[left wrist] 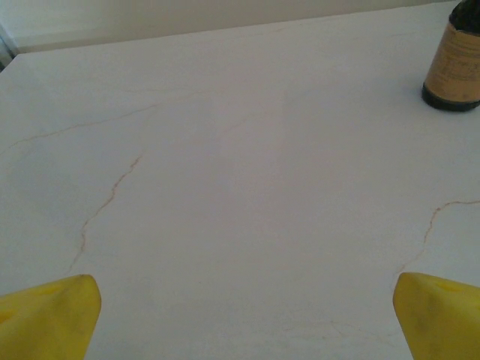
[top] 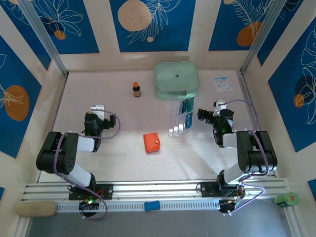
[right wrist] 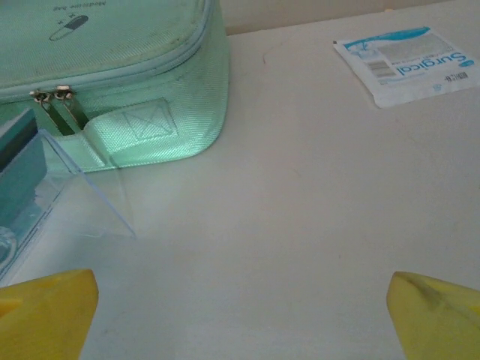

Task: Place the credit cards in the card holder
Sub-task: Reset both arms

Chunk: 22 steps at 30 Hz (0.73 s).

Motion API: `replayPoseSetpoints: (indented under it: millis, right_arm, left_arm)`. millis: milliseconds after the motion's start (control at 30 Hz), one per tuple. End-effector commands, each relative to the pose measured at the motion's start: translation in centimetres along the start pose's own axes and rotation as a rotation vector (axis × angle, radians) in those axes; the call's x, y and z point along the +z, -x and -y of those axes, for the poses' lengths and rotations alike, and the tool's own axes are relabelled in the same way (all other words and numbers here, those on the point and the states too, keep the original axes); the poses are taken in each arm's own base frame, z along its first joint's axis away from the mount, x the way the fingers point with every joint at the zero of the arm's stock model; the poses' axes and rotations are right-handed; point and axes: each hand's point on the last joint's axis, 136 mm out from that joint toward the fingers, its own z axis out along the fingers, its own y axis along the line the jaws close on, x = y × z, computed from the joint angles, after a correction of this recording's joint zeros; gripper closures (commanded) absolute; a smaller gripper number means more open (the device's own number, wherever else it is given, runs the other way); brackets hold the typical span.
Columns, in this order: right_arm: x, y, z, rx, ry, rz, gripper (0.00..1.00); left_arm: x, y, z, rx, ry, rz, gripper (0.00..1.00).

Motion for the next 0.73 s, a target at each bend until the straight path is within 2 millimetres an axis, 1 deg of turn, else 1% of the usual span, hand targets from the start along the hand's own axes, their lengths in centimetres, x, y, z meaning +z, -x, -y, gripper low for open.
replayPoseSetpoints:
  millis: [0, 67, 700]
  right_arm:
    - [0.16, 0.56, -0.54, -0.036, 0.019, 0.014, 0.01]
    - [0.2, 0.59, -0.5, -0.058, -0.02, 0.024, 0.01]
    - [0.22, 0.5, -0.67, -0.052, 0.006, 0.012, 0.01]
  left_arm:
    - [0.29, 0.84, 0.01, 0.006, -0.018, 0.026, 0.0]
    - [0.16, 0.95, 0.01, 0.009, -0.016, 0.035, 0.0]
    - [0.07, 1.02, 0.09, 0.012, -0.018, 0.04, 0.0]
